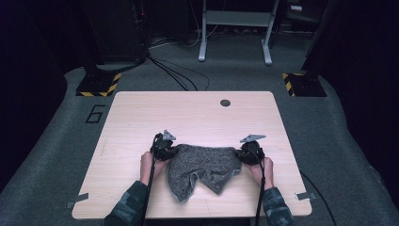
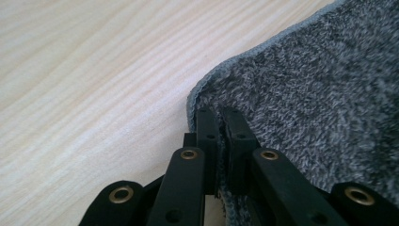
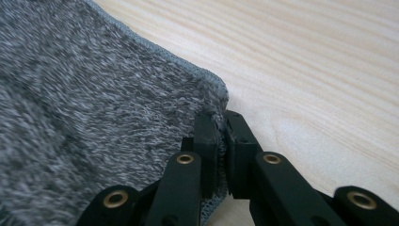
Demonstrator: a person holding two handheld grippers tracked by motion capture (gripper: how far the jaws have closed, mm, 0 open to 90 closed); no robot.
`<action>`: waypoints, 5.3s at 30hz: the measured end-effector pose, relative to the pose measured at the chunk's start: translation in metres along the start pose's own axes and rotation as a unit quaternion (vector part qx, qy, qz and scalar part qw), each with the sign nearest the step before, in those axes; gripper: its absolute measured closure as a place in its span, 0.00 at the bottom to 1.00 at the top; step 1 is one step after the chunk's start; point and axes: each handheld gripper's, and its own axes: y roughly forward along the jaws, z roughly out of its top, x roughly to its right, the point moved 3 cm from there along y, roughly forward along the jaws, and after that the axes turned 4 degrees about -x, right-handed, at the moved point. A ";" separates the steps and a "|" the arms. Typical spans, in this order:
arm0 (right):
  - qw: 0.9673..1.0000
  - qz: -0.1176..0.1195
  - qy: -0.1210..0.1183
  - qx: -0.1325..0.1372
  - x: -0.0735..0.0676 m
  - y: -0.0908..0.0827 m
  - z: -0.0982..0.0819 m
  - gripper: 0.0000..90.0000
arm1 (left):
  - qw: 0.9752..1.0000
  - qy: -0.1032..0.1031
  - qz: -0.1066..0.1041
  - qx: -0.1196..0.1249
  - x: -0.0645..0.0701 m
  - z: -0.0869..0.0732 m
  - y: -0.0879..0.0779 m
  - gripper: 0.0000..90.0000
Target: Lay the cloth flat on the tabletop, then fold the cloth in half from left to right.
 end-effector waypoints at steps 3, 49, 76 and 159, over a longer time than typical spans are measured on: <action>1.000 0.001 -0.002 0.009 0.000 -0.008 0.001 0.95 | 1.000 0.000 -0.001 0.012 0.001 0.001 -0.008 0.96; 0.982 -0.069 -0.121 0.129 -0.016 -0.090 0.091 0.95 | 0.980 0.083 0.095 0.155 -0.007 0.048 -0.085 0.97; 0.997 0.009 -0.066 0.031 -0.057 -0.063 -0.051 0.74 | 0.998 0.019 -0.023 0.062 0.036 -0.088 -0.080 0.57; 0.989 0.075 -0.124 0.018 -0.119 -0.003 0.015 0.04 | 0.999 -0.037 -0.017 0.022 -0.035 -0.007 -0.024 0.03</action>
